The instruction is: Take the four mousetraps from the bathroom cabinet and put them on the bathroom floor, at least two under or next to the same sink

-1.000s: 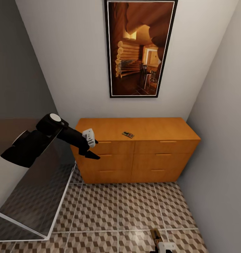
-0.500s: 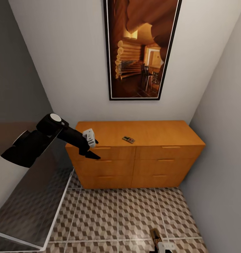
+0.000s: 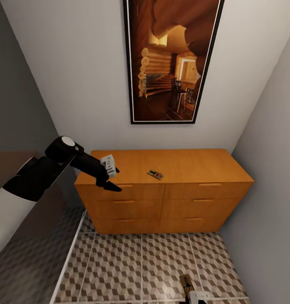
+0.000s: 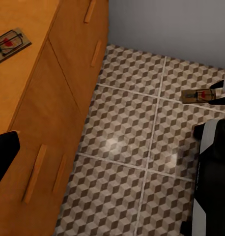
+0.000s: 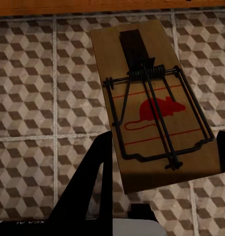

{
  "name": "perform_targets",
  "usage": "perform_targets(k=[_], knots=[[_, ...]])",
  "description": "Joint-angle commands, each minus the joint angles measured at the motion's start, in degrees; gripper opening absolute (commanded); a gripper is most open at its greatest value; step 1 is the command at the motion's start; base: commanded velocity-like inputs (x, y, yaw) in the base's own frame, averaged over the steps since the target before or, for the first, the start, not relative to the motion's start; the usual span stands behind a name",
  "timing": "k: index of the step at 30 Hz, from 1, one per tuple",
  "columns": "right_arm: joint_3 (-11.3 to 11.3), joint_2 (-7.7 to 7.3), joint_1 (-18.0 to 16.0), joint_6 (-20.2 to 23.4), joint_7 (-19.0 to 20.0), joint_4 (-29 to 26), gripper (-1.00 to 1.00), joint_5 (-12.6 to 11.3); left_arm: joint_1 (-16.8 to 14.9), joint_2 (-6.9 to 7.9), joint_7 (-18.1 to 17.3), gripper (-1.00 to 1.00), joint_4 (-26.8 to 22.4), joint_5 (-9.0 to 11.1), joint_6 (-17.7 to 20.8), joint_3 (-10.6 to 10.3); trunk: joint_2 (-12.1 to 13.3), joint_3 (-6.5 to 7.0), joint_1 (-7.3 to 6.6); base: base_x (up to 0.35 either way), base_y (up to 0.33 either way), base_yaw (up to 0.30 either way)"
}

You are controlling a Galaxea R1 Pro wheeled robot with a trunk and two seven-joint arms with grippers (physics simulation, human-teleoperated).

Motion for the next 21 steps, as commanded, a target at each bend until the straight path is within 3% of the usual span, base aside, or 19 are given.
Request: perform_targets(k=[1,7,21], knots=[[0.50,0.03,-0.05,-0.18,-0.19,0.05,-1.00,-0.50,-0.07,-0.02,-0.43,1.00,-0.05,-0.41,0.60,-0.04,-0.11,-0.11,0.05,0.187,0.000,0.000],[0.50,-0.05,-0.05,-0.18,-0.18,0.05,-1.00,-0.50,-0.07,-0.27,-0.43,1.00,-0.04,-0.44,0.60,-0.04,-0.11,-0.03,0.05,0.187,0.000,-0.067],[0.51,-0.14,-0.04,-0.18,-0.18,0.05,-1.00,-0.50,-0.07,-0.29,-0.43,1.00,-0.12,-0.44,0.60,-0.04,-0.11,0.37,0.05,0.186,0.000,-0.162]])
